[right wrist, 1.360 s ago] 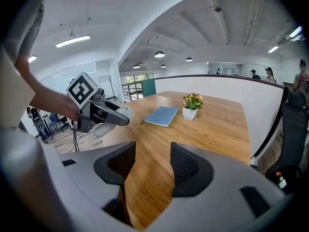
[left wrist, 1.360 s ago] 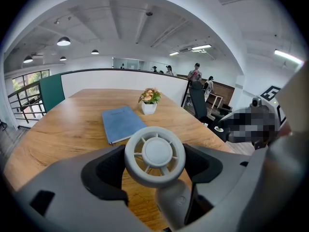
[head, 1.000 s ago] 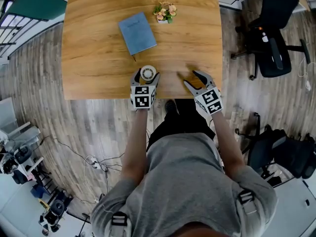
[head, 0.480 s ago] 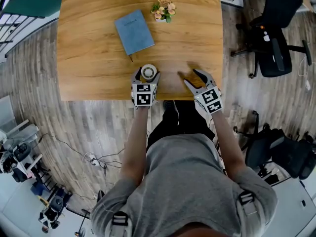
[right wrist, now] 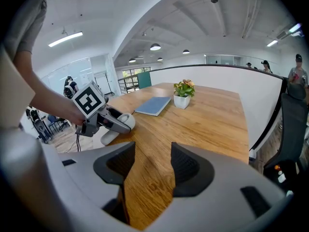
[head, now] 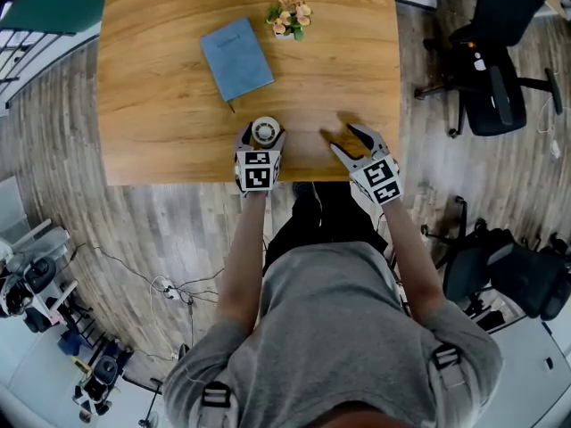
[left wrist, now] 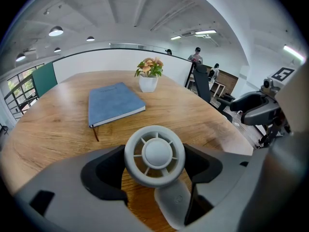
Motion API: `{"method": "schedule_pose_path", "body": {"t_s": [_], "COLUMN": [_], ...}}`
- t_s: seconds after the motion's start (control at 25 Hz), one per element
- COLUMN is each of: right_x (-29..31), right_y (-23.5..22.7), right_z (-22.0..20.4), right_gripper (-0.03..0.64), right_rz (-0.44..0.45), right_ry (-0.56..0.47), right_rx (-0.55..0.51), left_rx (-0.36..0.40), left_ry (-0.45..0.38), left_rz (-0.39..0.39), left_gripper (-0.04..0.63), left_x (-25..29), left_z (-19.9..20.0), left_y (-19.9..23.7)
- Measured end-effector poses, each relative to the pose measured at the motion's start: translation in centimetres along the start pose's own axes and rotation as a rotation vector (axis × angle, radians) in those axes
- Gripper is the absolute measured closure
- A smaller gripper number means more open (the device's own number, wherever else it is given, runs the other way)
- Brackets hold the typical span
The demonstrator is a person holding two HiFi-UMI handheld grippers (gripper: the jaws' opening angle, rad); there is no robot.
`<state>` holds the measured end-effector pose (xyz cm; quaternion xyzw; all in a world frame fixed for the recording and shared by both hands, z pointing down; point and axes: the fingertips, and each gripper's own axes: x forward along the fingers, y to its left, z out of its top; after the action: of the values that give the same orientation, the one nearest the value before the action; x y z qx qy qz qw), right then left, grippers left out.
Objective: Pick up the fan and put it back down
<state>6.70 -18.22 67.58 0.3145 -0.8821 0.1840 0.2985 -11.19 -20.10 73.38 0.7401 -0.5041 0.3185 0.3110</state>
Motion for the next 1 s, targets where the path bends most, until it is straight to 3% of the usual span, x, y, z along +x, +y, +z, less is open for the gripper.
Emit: {"method": "schedule_pose_path", "body": {"t_s": [0.68, 1.0], "right_x": [-0.2, -0.1], "right_y": [0.2, 1.5], "right_z": [0.4, 1.8], "right_gripper": [0.366, 0.331], "right_rz": [0.033, 0.098], "right_ry": [-0.011, -0.073], "right_rx": [0.003, -0.012], "left_rx": [0.005, 0.007], "left_ry": [0.022, -0.002], "left_rz": [-0.018, -0.015], "left_gripper": [0.227, 0.227], "left_x": [1.1, 1.0], "left_z": [0.1, 0.6], "left_y": [-0.2, -0.1]}}
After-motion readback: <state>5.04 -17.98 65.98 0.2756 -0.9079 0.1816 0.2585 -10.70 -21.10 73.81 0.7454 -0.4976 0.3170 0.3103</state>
